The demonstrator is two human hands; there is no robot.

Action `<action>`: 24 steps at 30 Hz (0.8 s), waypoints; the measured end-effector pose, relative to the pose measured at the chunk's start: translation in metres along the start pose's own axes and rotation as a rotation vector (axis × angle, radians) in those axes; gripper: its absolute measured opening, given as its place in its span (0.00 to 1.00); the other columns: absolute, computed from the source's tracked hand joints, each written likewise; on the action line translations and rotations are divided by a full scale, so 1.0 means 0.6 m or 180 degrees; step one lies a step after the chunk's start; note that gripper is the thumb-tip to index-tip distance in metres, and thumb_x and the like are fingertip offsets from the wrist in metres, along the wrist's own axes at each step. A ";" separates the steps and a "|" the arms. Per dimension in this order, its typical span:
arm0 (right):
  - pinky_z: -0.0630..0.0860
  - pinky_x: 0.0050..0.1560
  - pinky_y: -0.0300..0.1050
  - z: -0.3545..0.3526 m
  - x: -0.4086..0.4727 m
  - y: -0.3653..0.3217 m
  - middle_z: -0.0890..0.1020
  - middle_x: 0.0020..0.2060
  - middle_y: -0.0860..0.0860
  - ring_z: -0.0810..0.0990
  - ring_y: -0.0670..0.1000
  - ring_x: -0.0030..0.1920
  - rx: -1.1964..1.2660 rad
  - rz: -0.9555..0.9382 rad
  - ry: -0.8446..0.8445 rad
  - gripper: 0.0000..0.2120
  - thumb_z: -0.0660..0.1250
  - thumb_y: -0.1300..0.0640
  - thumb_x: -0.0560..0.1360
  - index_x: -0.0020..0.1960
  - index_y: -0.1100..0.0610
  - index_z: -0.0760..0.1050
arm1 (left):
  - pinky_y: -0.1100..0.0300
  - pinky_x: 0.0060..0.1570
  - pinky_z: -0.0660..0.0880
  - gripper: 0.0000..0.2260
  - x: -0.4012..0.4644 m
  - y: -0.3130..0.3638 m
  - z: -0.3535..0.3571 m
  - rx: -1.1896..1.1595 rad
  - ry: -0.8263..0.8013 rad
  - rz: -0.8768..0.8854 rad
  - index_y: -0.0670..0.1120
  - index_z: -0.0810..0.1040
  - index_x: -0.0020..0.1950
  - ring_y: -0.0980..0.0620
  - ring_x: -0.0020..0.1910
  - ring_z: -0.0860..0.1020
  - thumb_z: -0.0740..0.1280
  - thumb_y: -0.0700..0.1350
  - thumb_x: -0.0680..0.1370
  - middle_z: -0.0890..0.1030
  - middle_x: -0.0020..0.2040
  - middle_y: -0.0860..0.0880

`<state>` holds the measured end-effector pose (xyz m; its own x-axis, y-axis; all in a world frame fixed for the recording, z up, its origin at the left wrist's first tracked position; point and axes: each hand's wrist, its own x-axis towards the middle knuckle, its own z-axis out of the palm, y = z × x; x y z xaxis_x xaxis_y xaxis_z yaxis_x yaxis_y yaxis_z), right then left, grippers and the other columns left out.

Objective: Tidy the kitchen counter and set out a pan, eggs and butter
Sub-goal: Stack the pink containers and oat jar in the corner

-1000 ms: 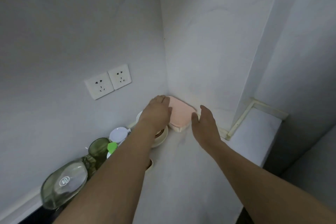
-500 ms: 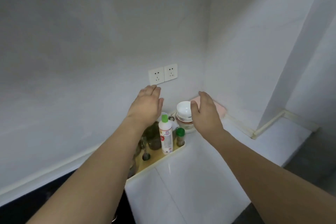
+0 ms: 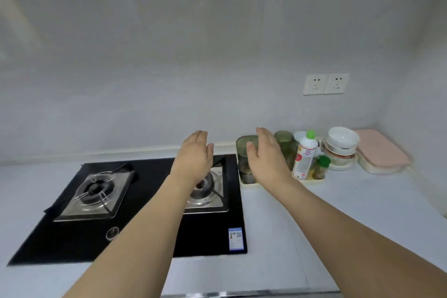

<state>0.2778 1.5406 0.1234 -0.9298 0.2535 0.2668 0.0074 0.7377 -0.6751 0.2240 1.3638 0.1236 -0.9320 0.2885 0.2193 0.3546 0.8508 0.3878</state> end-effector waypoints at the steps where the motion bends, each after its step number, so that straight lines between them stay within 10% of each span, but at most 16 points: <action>1: 0.52 0.76 0.46 0.018 -0.018 -0.005 0.60 0.76 0.56 0.55 0.53 0.76 0.0028 -0.0023 -0.0147 0.24 0.54 0.54 0.82 0.76 0.61 0.57 | 0.55 0.74 0.56 0.22 -0.024 -0.015 -0.001 0.0023 -0.0006 -0.0107 0.41 0.60 0.76 0.47 0.76 0.58 0.52 0.49 0.84 0.62 0.76 0.44; 14: 0.54 0.76 0.48 0.212 -0.249 -0.194 0.60 0.75 0.53 0.56 0.52 0.76 0.0328 -0.0590 -0.1384 0.24 0.52 0.52 0.83 0.76 0.59 0.58 | 0.55 0.60 0.68 0.15 -0.378 -0.258 -0.117 0.0322 0.0342 -0.1347 0.41 0.71 0.66 0.45 0.61 0.72 0.57 0.46 0.82 0.75 0.62 0.44; 24: 0.57 0.75 0.48 0.402 -0.400 -0.456 0.60 0.75 0.50 0.57 0.50 0.76 0.0677 -0.0788 -0.1816 0.24 0.53 0.51 0.82 0.76 0.56 0.56 | 0.58 0.69 0.60 0.20 -0.573 -0.489 -0.275 0.0039 0.0648 -0.1849 0.39 0.65 0.73 0.46 0.71 0.66 0.54 0.46 0.84 0.68 0.72 0.43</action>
<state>0.4103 1.1269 0.0781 -0.9443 -0.3228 0.0646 -0.2504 0.5770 -0.7774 0.4529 0.9427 0.0819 -0.9392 -0.3123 0.1423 -0.2088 0.8491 0.4852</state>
